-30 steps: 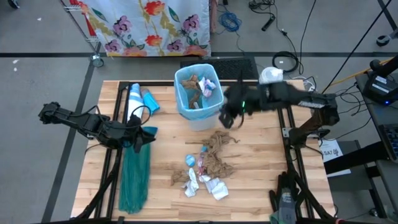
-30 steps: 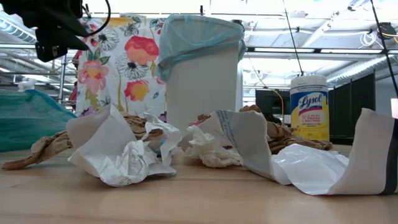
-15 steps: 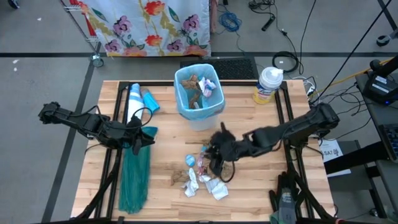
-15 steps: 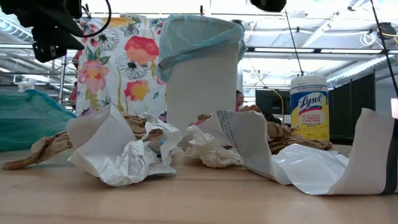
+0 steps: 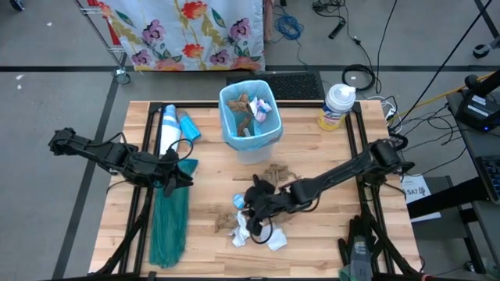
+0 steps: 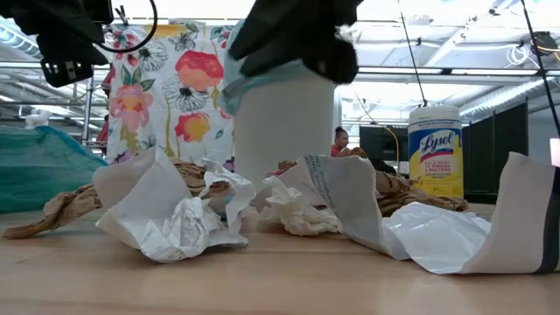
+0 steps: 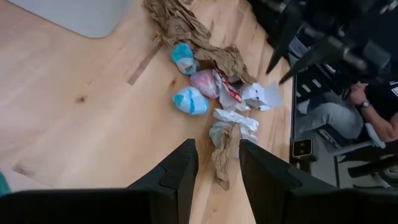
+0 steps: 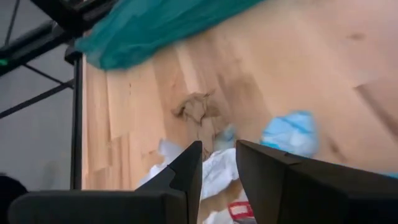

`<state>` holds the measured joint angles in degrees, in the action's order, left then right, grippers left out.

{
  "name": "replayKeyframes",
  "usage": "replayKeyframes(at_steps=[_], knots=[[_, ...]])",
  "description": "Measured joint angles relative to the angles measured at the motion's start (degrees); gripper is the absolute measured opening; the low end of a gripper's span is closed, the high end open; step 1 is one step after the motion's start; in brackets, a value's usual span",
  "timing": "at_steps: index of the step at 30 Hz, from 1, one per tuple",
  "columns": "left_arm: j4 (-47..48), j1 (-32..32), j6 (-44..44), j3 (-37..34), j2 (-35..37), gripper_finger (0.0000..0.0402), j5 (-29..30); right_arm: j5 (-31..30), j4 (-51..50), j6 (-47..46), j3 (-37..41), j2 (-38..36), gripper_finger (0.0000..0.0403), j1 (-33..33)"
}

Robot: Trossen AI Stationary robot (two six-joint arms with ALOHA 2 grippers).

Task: Place trash/remove bag and relplace
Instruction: Put the brown napkin into the trash bin

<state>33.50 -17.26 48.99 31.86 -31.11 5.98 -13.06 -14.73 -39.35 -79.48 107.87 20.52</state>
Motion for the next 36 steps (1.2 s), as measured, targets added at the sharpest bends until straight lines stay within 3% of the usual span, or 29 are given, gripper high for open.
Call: replayKeyframes(at_steps=[10,22,36], knots=[[-0.1,0.0,0.2,0.0,0.0,0.0123,-2.9,2.7,1.7,-2.7,0.0,5.5,0.0089,-0.6],[0.0,0.0,0.2,0.0,0.0,0.0123,-2.9,4.7,-10.5,-9.6,0.0,3.3,0.0092,-0.6],[0.0,0.0,-0.1,0.0,0.0,0.0123,-2.5,6.0,-22.6,-22.3,0.0,-0.7,0.0177,-1.3]])
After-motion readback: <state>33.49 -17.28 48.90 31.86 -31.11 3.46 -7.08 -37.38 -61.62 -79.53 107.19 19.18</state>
